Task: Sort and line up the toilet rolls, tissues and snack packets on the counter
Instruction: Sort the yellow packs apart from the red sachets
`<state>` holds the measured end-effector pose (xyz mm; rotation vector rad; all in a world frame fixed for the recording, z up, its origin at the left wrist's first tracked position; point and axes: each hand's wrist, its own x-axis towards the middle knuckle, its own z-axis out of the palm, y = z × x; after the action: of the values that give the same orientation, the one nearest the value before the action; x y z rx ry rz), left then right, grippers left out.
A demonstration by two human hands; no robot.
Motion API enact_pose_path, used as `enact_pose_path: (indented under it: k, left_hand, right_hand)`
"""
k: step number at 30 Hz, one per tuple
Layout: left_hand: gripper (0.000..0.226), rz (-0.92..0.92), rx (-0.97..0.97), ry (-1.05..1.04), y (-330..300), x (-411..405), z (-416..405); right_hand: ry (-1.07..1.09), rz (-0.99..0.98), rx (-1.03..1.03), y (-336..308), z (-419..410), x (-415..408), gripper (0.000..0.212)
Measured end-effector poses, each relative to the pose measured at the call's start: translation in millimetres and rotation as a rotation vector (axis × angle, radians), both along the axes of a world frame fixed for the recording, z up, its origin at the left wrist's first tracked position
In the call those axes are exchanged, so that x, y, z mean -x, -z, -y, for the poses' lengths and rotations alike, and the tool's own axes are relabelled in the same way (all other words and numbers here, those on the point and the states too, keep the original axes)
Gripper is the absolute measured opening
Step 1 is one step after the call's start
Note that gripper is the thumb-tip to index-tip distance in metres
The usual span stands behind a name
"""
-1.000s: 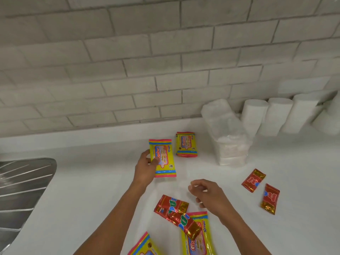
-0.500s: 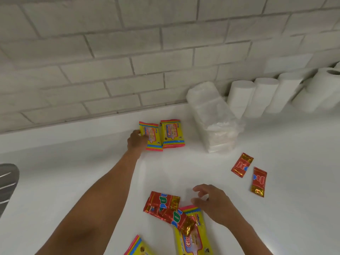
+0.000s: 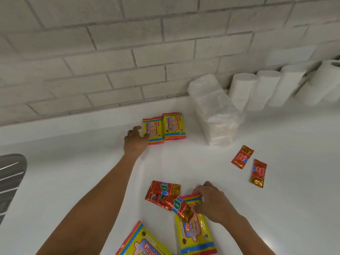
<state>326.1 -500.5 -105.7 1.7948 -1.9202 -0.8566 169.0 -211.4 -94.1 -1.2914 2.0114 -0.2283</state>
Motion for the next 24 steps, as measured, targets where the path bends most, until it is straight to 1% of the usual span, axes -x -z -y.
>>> enact_pose_path:
  k: [3,5,6,9,12,15,18,24]
  left_hand:
    - [0.054,-0.016,0.029,0.026,-5.8,-9.8,-21.0]
    - [0.052,-0.032,0.048,0.036,-10.4,-14.3,-36.9]
    - [0.052,-0.042,0.055,0.041,-12.5,-15.9,-45.0]
    - [0.051,-0.077,0.073,0.065,-18.3,-20.2,-75.2]
    - [0.050,-0.095,0.067,0.061,-24.1,-25.1,-107.5]
    - [0.047,-0.111,0.051,0.048,-29.4,-30.8,-137.1]
    - [0.044,-0.142,0.033,0.037,-35.1,-35.9,-163.8]
    - [0.037,-0.264,-0.008,0.074,-51.5,-39.4,-221.7]
  right_hand:
    - [0.014,0.023,-0.014,0.9,2.8,5.0,0.040]
    - [0.052,0.074,-0.006,1.2,2.9,8.3,0.033]
    - [0.088,0.129,0.002,1.8,2.6,10.1,0.030]
    - [0.239,0.373,0.033,-0.4,-1.9,15.2,0.022]
    - [0.345,0.511,0.080,-9.8,-7.0,18.5,0.015]
    - [0.368,0.556,0.153,-22.3,-10.6,22.3,0.008]
    - [0.373,0.601,0.229,-37.5,-12.6,25.3,0.006]
    - [0.327,0.575,0.407,-72.8,-15.5,22.9,0.003]
